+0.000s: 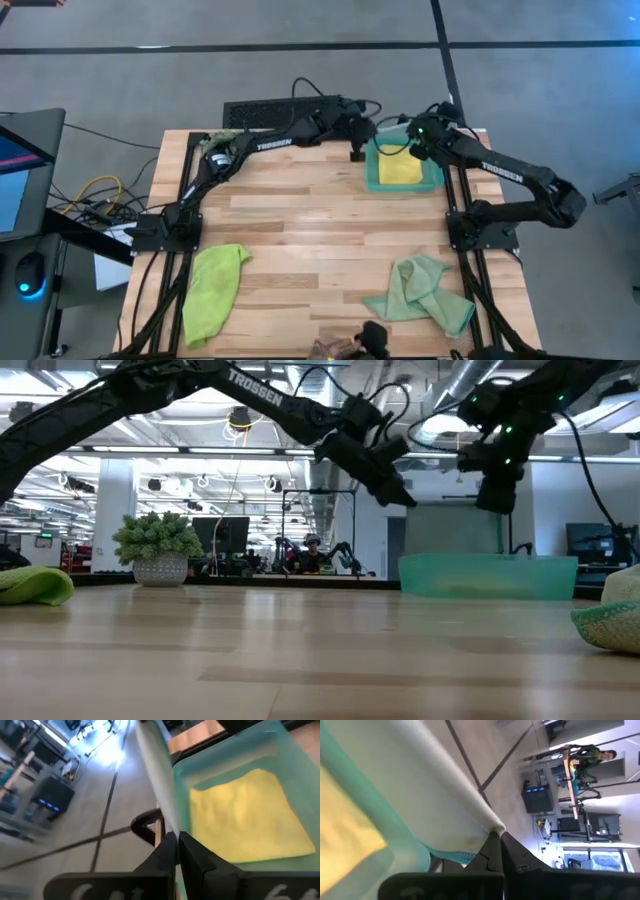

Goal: Fold microfiber towels
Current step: Stack the blue microfiber cloth on top of the yellow microfiber cloth in the blue bin

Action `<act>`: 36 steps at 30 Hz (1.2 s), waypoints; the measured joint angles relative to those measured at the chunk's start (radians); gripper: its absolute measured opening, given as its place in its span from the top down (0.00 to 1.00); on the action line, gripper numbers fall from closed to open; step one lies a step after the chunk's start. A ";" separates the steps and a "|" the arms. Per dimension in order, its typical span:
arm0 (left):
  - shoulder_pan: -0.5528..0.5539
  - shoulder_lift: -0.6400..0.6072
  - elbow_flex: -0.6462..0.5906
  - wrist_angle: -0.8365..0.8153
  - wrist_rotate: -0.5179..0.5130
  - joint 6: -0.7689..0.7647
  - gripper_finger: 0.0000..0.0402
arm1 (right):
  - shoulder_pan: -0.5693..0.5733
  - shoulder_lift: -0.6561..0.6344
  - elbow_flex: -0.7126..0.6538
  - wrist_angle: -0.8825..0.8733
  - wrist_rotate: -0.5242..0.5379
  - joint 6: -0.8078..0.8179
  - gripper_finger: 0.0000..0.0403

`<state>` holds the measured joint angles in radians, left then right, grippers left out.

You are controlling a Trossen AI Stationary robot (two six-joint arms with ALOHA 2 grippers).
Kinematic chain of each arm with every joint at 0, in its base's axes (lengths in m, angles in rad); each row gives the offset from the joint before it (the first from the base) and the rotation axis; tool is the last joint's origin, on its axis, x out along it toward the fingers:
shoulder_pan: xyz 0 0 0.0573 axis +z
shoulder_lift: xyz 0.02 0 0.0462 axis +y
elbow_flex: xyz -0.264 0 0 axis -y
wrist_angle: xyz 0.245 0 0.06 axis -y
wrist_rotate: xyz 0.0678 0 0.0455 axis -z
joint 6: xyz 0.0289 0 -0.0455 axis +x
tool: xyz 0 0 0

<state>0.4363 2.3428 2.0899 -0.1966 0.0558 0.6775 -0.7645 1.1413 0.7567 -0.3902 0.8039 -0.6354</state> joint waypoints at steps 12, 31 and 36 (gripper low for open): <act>-0.091 0.000 0.000 -0.129 -0.089 0.017 1.00 | 0.102 -0.133 -0.001 -0.348 -0.136 0.127 1.00; -0.169 0.090 0.001 -0.278 -0.098 -0.087 1.00 | 0.130 0.088 0.000 -0.542 -0.362 0.184 0.99; -0.171 0.093 0.001 -0.287 -0.092 -0.085 1.00 | 0.145 0.123 0.000 -0.583 -0.411 0.210 0.99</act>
<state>0.2649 2.4363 2.0907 -0.4837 -0.0362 0.5926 -0.6197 1.2638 0.7563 -0.9733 0.3930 -0.4249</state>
